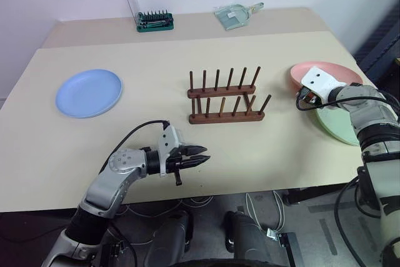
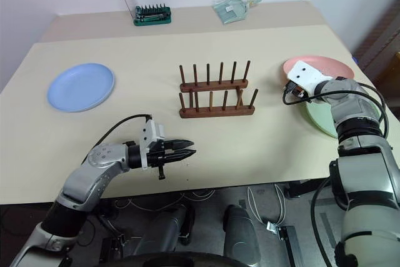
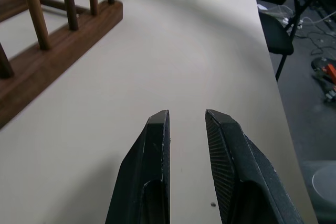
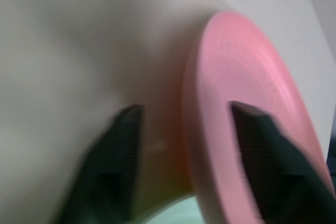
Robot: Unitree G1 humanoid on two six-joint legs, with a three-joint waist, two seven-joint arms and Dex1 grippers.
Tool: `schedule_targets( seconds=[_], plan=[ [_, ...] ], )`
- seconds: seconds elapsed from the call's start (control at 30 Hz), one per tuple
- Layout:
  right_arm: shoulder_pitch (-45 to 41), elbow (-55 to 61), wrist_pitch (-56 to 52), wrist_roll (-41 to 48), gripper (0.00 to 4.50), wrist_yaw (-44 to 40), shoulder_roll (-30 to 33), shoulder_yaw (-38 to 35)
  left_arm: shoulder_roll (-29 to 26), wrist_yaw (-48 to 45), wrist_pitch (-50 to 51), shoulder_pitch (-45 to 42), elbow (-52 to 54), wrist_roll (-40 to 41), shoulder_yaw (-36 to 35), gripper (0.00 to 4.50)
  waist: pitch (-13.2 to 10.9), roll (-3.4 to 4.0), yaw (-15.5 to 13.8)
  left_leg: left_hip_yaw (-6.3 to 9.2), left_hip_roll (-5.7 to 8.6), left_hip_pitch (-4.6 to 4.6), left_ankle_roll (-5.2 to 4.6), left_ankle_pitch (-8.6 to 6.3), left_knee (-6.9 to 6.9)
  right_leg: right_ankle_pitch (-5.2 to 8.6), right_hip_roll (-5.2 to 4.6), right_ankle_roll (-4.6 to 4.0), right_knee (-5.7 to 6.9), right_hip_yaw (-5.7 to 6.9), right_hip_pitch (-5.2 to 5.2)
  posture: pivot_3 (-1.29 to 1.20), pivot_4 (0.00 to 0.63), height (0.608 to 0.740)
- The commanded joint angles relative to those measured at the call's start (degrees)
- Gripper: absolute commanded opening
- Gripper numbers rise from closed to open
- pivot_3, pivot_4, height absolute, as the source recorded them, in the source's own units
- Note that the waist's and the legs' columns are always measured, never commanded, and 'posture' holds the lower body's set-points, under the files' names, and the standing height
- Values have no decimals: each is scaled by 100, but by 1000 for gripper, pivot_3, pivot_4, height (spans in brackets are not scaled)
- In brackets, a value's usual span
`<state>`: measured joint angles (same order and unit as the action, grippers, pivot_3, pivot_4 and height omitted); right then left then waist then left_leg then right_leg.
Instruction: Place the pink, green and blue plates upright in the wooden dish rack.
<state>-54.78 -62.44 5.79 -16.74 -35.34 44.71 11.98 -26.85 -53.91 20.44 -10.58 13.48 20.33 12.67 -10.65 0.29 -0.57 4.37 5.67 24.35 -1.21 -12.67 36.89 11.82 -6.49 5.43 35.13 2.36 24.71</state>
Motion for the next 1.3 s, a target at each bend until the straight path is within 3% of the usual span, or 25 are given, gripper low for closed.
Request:
schedule_targets(
  seconds=[0.03, 0.07, 0.23, 0.4, 0.5, 0.63, 0.73, 0.8, 0.9, 1.1, 1.3],
  plan=[
    [-205, 0, 195, -47, 538, 72, 10, -47, 37, -33, -214, 142, -5, 35, -49, 1097, 0, 1, 4, 0, 0, -2, 0, 0, 0, 0, 0, 0, 1, -2, 0, 0, 150, 740],
    [-181, 34, 225, -52, 52, 74, 10, -48, 51, -30, -277, 200, -27, 30, -49, 1097, 0, 1, 7, 0, 0, -3, 0, 0, 1, 0, 0, 0, 2, -2, -1, 0, 150, 740],
    [30, 598, 477, 10, 52, 121, 136, -170, 100, -49, -539, 327, -162, -22, -45, 1097, 0, 3, 22, 0, -1, -5, 0, 0, 1, -1, 3, 1, 5, -4, -1, 0, 150, 740],
    [424, 1972, 682, 421, 52, 139, 454, -705, 117, 7, -599, 272, -166, -51, -73, 1097, -2, 8, -5, 0, -1, -5, 1, 1, 4, -1, 3, 1, 8, -5, -1, 0, 150, 740],
    [760, 3435, 231, 1455, 52, -327, 417, -1436, 126, 79, -619, 237, -147, -48, -141, 1097, -6, 13, -15, 1, -1, -2, 1, 0, 3, -9, 3, 16, 6, -6, 1, 0, 150, 740],
    [1109, 5985, -2387, 4195, 52, -834, 3, -2507, 185, 232, -690, 130, -163, 6, -322, 1097, -6, 14, -10, 6, -10, -3, 0, 0, 1, -10, 5, 17, 8, -7, 2, 0, 150, 740],
    [1310, 6789, -3293, 5017, 52, -818, -58, -2780, 240, 285, -702, 62, -178, 65, -419, 1097, -4, 10, -27, 17, -16, -5, 0, -1, 5, -4, 7, 6, 10, -3, -4, 0, 150, 740],
    [1359, 7123, -4386, 6567, 52, -12, -599, -3342, 375, 315, -489, -71, -37, 494, -661, 1097, -2, 6, -19, 17, -16, -6, 0, -1, 9, 1, 4, -2, 6, -2, -10, 0, 150, 740],
    [1558, 7495, -5243, 8055, 52, 893, -1132, -3847, 362, 301, -428, -122, 132, 574, -686, 1097, -2, 6, -22, 17, -14, -3, -1, -2, 12, -1, 4, -2, 7, -6, -7, 0, 150, 740],
    [1739, 7636, -5574, 9713, 52, 2509, -1669, -4134, 353, 425, -210, -60, 325, 663, -671, 1097, -3, 9, -12, 6, -13, 3, -2, -1, 4, -11, 0, 12, 4, -7, 3, 0, 150, 740],
    [1879, 7696, -5463, 10240, 52, 3201, -1828, -3988, 333, 498, -5, -97, 533, 718, -651, 1097, -3, 9, -14, 5, -14, 2, -3, -1, 9, -4, 1, -6, 5, -7, 1, 0, 150, 740]
  ],
)
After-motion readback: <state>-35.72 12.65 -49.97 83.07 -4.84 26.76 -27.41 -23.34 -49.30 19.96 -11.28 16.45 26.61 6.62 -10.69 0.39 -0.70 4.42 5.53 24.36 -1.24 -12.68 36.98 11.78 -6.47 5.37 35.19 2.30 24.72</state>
